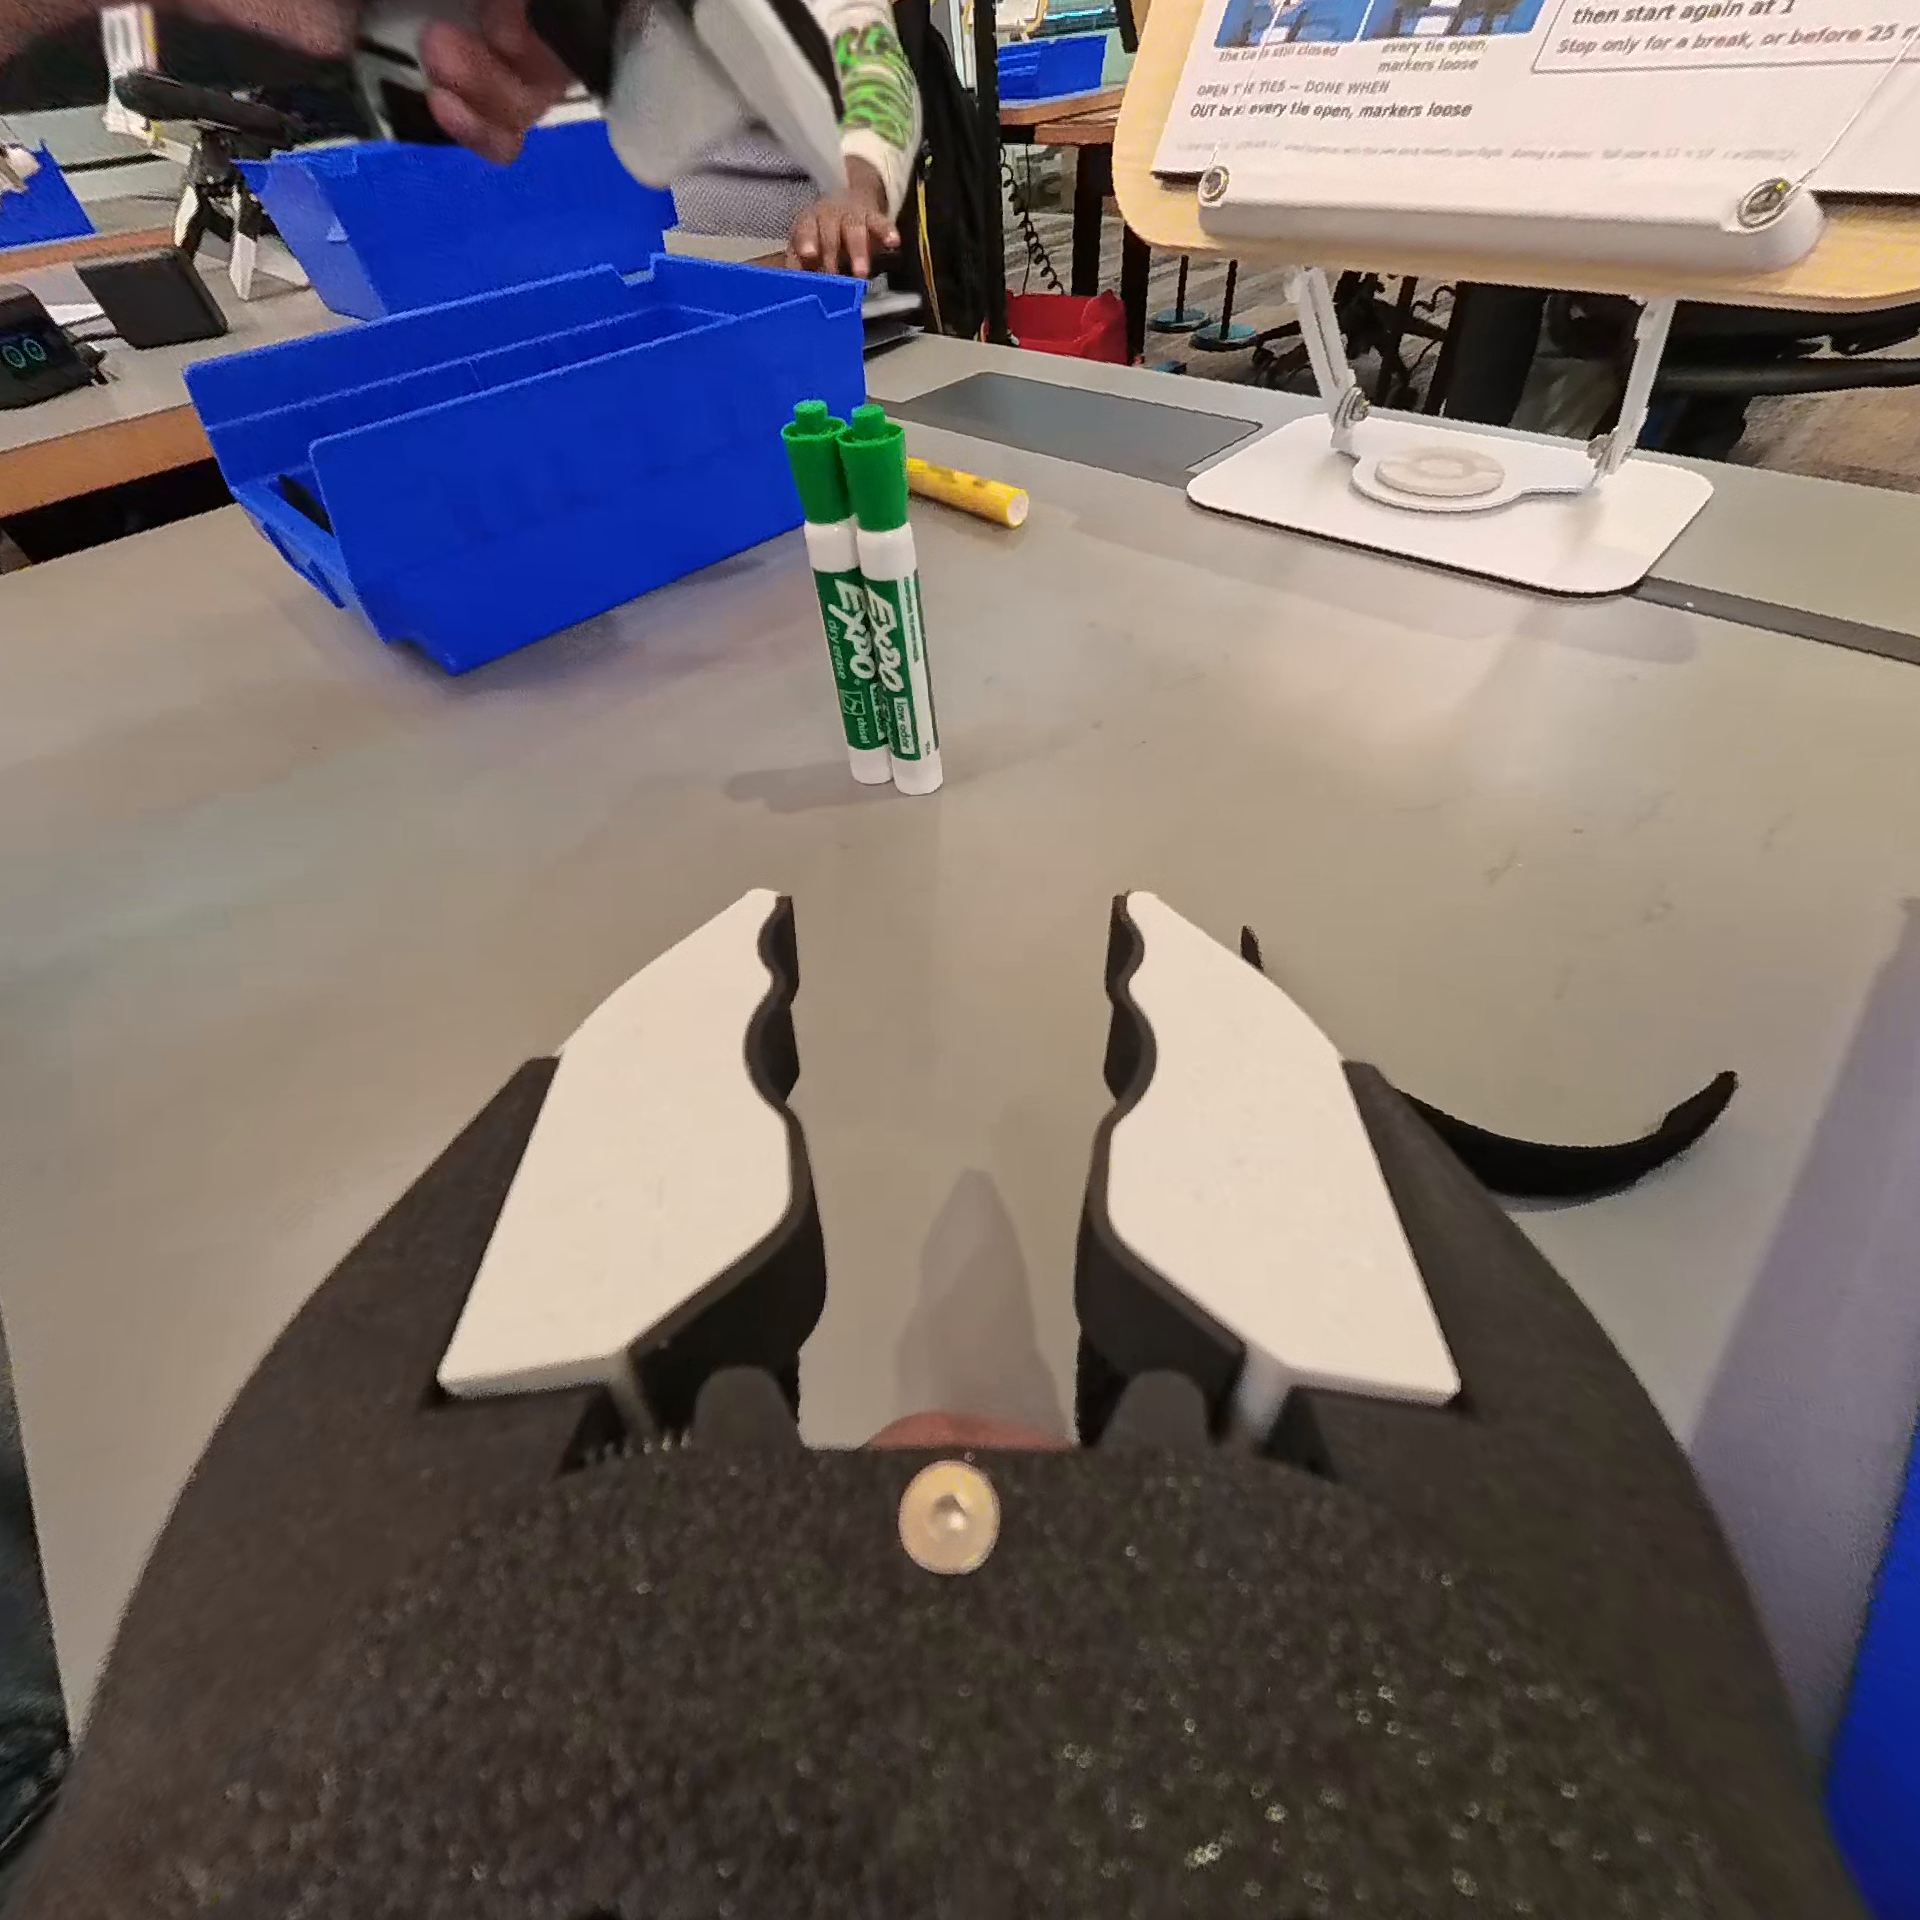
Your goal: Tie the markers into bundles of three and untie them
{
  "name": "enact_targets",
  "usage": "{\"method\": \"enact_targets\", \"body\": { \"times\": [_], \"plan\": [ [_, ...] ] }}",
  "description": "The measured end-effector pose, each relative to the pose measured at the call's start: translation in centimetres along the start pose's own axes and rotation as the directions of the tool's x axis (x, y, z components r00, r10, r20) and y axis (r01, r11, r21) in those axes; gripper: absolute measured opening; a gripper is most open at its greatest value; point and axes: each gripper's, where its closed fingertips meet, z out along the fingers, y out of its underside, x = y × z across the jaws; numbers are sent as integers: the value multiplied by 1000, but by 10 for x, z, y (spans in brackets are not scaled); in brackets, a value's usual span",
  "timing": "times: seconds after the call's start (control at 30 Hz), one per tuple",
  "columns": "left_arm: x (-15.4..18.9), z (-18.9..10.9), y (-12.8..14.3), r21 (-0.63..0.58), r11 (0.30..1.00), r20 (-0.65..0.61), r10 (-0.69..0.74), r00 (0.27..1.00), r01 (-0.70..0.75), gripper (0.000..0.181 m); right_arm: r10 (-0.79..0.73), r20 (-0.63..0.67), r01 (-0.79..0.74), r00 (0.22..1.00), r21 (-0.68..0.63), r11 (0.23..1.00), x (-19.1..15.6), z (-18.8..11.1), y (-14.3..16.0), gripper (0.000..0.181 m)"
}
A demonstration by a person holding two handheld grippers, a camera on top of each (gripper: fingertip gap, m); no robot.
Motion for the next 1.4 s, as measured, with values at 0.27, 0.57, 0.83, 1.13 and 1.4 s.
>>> {"method": "enact_targets", "body": {
  "times": [0.27, 0.57, 0.83, 1.13, 1.4],
  "plan": [
    [-47, 104, 32, -406, 705, -51, 618, 785, -581, 54, -12, -15, 12, 1000, -2, 1000, 3, -2, -1, 57],
    [-55, 146, 64, -536, 601, -288, 530, 798, -593, 48, 3, -30, -3, 1000, 1, 1000, 13, -5, 1, 57],
    [-34, 136, 68, -481, 509, -319, 656, 683, -714, 21, 16, -20, -16, 1000, 2, 1000, 13, -4, 2, 57],
    [39, 51, 62, -200, 582, -183, 768, 614, -788, 18, 14, -25, -14, 1000, 2, 1000, 13, -5, 2, 57],
    [128, 8, 109, -79, 468, -81, 877, 473, -880, 18, -2, -32, 2, 999, -5, 1000, 10, -4, 1, 57]
  ]
}}
